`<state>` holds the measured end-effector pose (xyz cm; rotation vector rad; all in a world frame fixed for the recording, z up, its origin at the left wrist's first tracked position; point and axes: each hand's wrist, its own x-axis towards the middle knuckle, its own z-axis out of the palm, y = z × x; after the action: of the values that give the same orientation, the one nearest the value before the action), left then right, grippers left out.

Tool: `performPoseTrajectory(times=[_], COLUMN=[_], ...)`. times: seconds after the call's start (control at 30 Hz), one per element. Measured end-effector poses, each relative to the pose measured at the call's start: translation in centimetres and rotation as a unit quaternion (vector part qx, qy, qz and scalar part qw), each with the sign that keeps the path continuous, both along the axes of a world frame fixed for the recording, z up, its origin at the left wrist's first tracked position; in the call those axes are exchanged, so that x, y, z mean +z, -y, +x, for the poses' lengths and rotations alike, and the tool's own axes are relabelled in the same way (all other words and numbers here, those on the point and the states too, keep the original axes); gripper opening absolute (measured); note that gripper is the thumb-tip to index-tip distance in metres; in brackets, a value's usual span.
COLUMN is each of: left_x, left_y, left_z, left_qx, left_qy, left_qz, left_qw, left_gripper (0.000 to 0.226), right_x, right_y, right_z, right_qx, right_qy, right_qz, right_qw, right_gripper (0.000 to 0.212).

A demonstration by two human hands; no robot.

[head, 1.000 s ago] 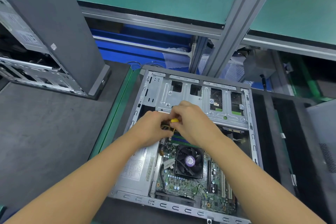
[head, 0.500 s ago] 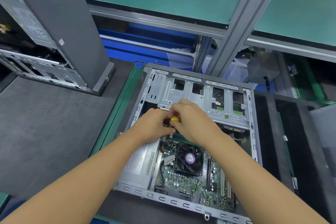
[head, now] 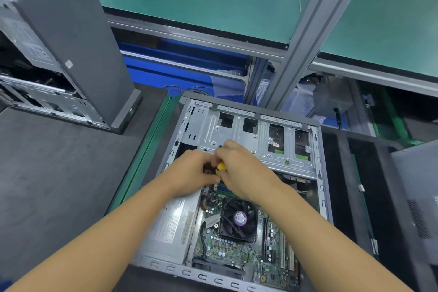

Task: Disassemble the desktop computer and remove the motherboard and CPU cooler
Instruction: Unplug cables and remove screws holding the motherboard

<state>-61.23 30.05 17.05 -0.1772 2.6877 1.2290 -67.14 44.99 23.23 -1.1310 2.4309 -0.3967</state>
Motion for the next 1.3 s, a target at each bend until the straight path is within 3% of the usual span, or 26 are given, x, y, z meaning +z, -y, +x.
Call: performPoseTrajectory(times=[0.07,0.17,0.27,0.37,0.47,0.6,0.73,0.93,1.07,1.13,1.3], left_x=[0.0,0.1,-0.5,-0.5,-0.4,-0.5,-0.7,0.0,0.3,0.3,0.1], left_y=[-0.3,-0.9,-1.1,-0.9,-0.4,-0.7,-1.0,-0.5,-0.7,-1.0,-1.2], left_z=[-0.1,-0.1,0.0,0.0,0.1,-0.1,-0.2,0.2,0.1,0.1,0.2], left_qx=[0.023,0.040,0.051,0.030,0.003,0.021,0.052,0.001,0.023,0.034,0.045], left_qy=[-0.012,-0.019,-0.036,-0.037,-0.031,-0.030,-0.044,-0.023,-0.040,-0.044,-0.058], left_qz=[-0.013,-0.018,-0.039,-0.019,-0.030,-0.030,-0.021,-0.019,-0.025,-0.014,-0.009], left_qw=[1.000,0.999,0.997,0.999,0.999,0.999,0.997,1.000,0.999,0.998,0.997], left_gripper=[0.033,0.017,0.026,0.022,0.033,0.039,0.043,0.029,0.035,0.024,0.020], right_x=[-0.1,-0.3,-0.5,-0.4,0.0,-0.1,-0.5,-0.5,-0.5,-0.6,-0.5], right_y=[0.1,0.3,0.5,0.7,0.6,0.2,0.3,0.2,0.0,0.0,0.4], right_z=[-0.1,-0.2,-0.3,-0.3,-0.7,-0.8,-0.6,-0.6,-0.6,-0.4,0.2], right_qx=[0.006,-0.043,-0.070,-0.051,-0.021,-0.047,-0.100,-0.051,-0.046,-0.064,-0.071], right_qy=[0.012,0.014,-0.026,0.004,0.033,0.049,-0.005,-0.006,0.023,0.026,-0.021], right_qz=[0.001,-0.024,0.004,-0.007,-0.006,-0.026,-0.023,-0.039,-0.032,-0.044,-0.028], right_qw=[1.000,0.999,0.997,0.999,0.999,0.997,0.995,0.998,0.998,0.997,0.997], right_gripper=[0.020,0.019,0.028,0.020,0.010,0.012,0.029,0.011,0.016,0.015,0.023])
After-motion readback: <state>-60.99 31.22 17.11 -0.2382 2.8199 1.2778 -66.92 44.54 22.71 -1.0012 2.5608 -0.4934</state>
